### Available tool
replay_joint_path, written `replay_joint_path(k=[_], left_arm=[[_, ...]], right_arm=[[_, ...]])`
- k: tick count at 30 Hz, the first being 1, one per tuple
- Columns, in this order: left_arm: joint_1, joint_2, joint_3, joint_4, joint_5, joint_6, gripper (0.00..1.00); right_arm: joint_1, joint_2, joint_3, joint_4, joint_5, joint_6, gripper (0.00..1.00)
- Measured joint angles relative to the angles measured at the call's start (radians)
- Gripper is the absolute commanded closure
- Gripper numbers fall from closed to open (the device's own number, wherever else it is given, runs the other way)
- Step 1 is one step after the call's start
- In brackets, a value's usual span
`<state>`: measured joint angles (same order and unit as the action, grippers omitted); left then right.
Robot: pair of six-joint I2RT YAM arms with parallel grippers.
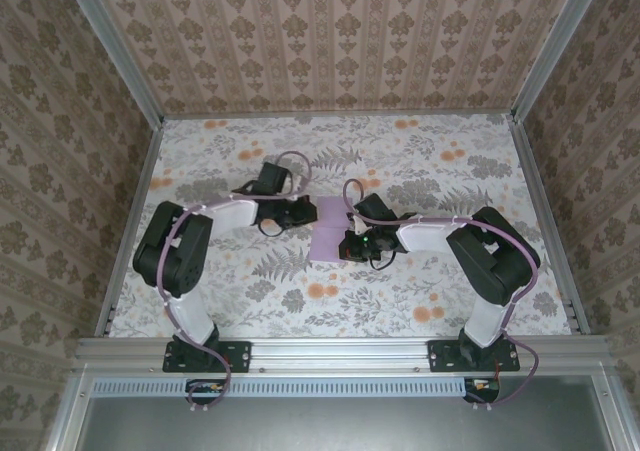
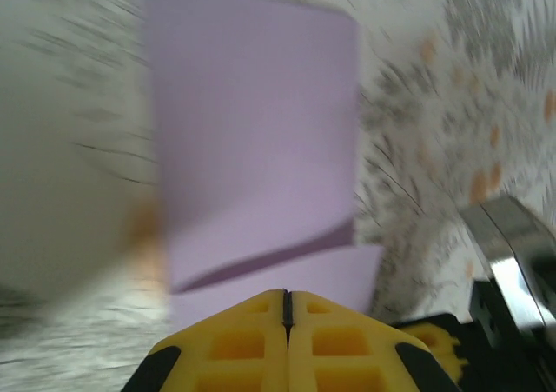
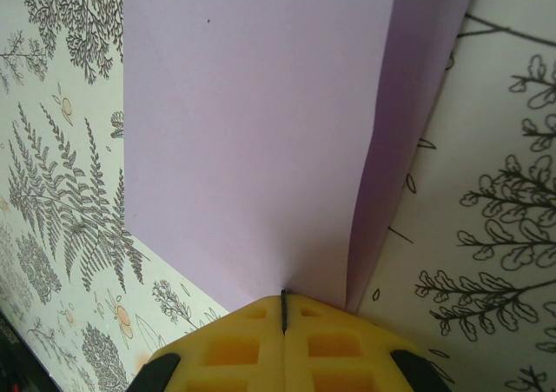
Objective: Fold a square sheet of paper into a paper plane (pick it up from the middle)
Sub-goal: Fold the triangle a second time at the center of the table.
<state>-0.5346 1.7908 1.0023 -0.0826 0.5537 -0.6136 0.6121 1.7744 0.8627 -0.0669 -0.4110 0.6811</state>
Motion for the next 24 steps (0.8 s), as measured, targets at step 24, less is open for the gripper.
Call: replay_joint_path(k=[24], left_arm=[[0.098,0.097,-0.005,0.021,0.013,0.010,0.98]], right_arm=[[-0.002,-0.009,0.000,-0.020,-0.002,-0.004,1.00]])
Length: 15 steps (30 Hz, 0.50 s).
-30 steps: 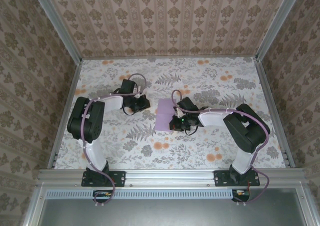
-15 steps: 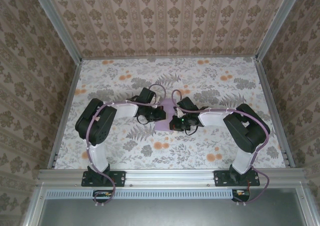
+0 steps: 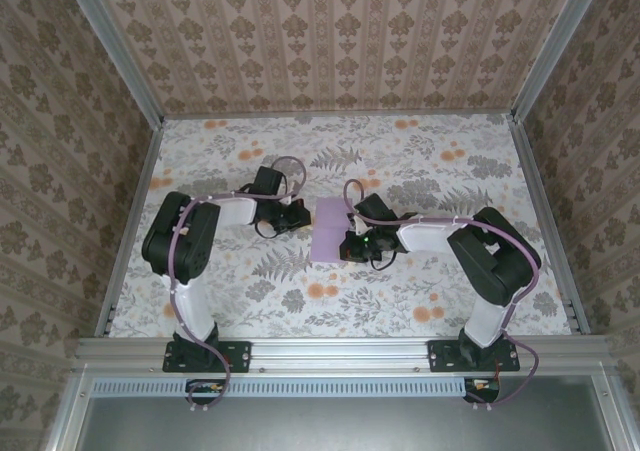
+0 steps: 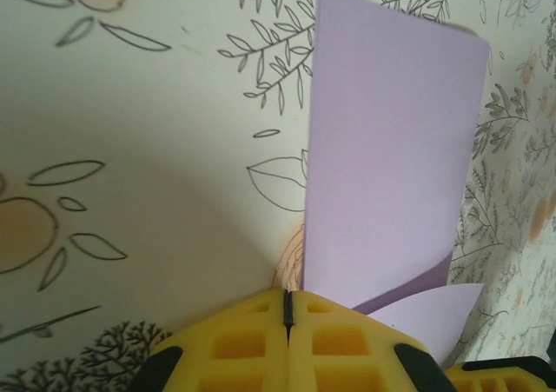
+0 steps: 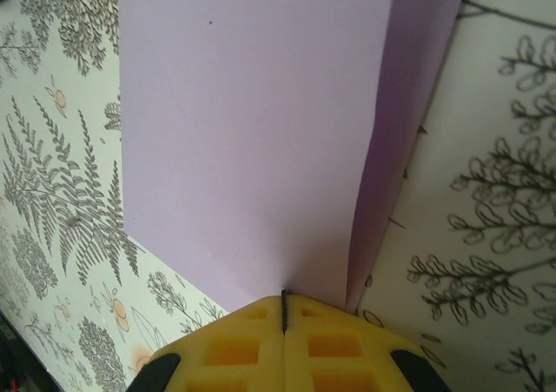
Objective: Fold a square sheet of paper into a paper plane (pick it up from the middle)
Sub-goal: Fold the triangle a second time at the center of the table.
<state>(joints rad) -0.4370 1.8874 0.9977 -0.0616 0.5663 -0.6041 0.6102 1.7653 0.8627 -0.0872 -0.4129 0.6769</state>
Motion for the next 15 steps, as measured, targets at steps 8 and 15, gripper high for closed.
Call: replay_joint_path(k=[8,15], left_arm=[[-0.082,-0.124,-0.023,0.008,-0.021,-0.001,0.99],[-0.156,-0.072,-0.032,0.037,-0.022,-0.013,1.00]], right_arm=[[0.000,-0.003,0.038,-0.074,-0.006,0.000,1.00],[0.000,-0.016,0.092,-0.072,-0.014,0.008,1.00]])
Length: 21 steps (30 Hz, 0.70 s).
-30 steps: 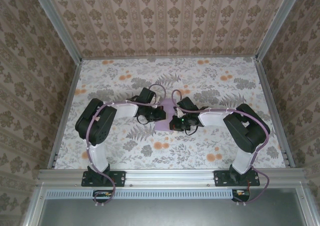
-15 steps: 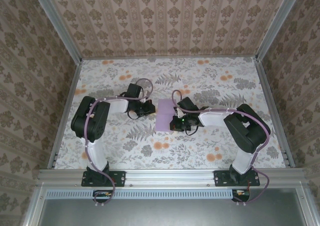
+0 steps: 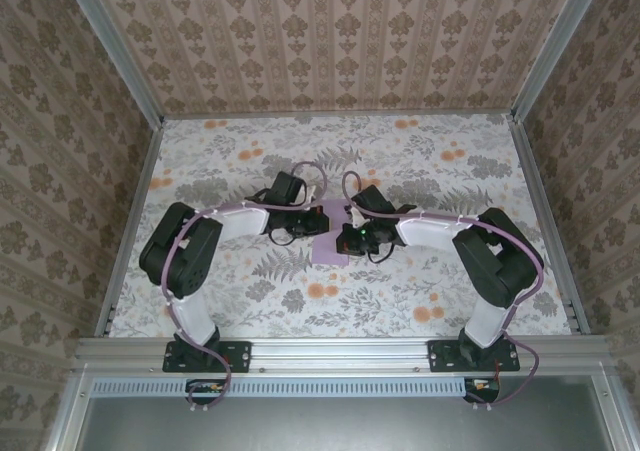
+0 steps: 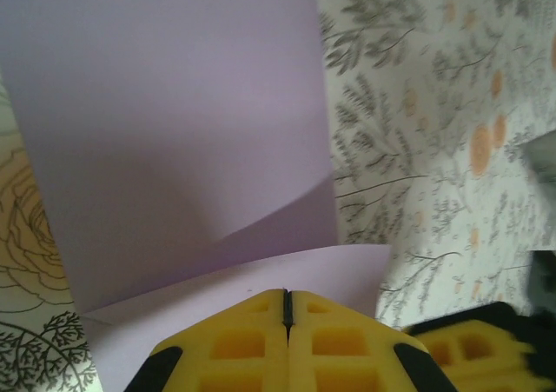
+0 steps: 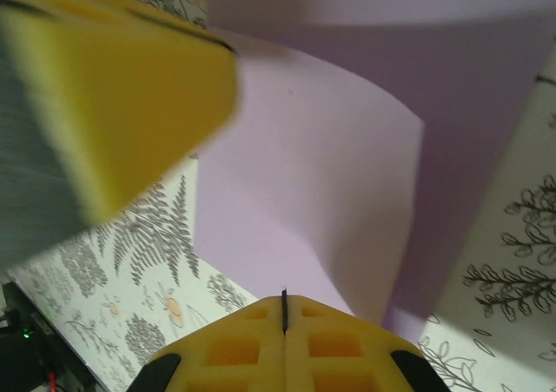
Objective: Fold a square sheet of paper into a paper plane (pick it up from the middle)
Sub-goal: Fold the triangle a second time at the center of the table.
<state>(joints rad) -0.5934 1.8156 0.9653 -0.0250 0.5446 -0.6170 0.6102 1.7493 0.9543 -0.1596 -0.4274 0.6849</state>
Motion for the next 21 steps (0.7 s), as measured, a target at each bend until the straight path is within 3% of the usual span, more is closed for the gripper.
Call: replay_joint_path(k=[21], left_arm=[[-0.001,0.053,-0.008,0.011,-0.020,-0.018,1.00]], right_arm=[[0.003,0.098,0.057,-0.061,0.009,-0.024,1.00]])
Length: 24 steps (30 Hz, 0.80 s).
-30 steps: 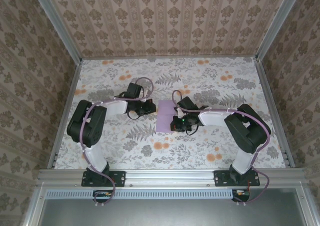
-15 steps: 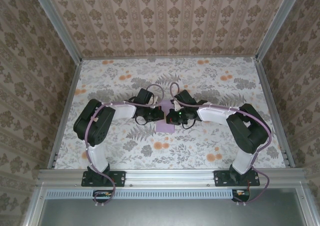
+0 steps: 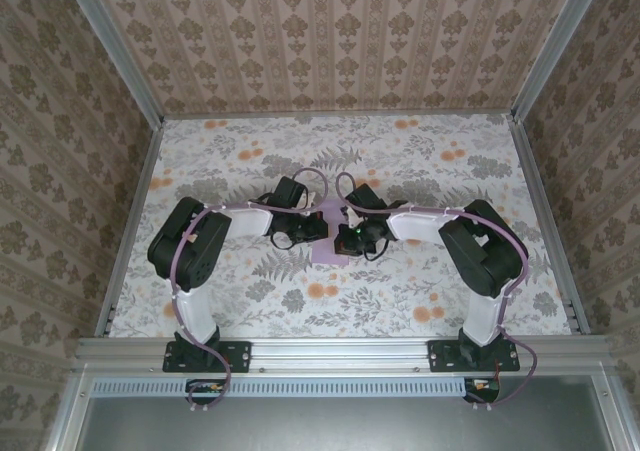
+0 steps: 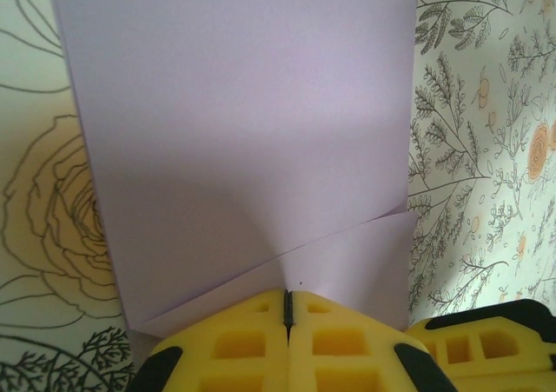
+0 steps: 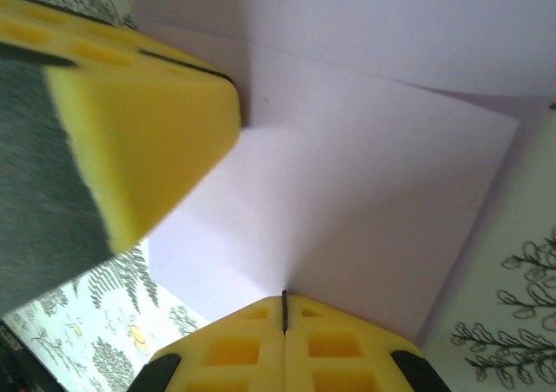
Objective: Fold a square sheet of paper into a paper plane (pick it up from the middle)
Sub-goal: Fold the triangle a second time at the center of the table.
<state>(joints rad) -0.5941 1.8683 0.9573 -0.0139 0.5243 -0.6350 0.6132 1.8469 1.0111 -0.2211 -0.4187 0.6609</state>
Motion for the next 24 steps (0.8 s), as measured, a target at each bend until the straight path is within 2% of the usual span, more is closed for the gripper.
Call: replay_joint_path(k=[7,13,16,20,24], left_arm=[[0.002,0.002,-0.005,0.008,0.003,0.000,1.00],[0.006,0.002,-0.001,0.005,0.011,0.000,1.00],[0.005,0.002,0.014,-0.017,0.013,-0.005,0.88],[0.006,-0.021,0.047,-0.056,0.007,-0.037,0.63],[0.015,-0.129,0.043,-0.068,-0.016,-0.080,0.46]], right_arm=[[0.000,-0.092,-0.121,0.019,0.003,-0.007,1.00],[-0.016,-0.212,-0.214,-0.032,0.015,-0.003,0.98],[-0.043,-0.264,-0.213,-0.015,0.023,0.011,0.87],[-0.095,-0.281,-0.191,0.041,0.027,0.042,0.66],[-0.140,-0.259,-0.151,0.108,0.026,0.056,0.57]])
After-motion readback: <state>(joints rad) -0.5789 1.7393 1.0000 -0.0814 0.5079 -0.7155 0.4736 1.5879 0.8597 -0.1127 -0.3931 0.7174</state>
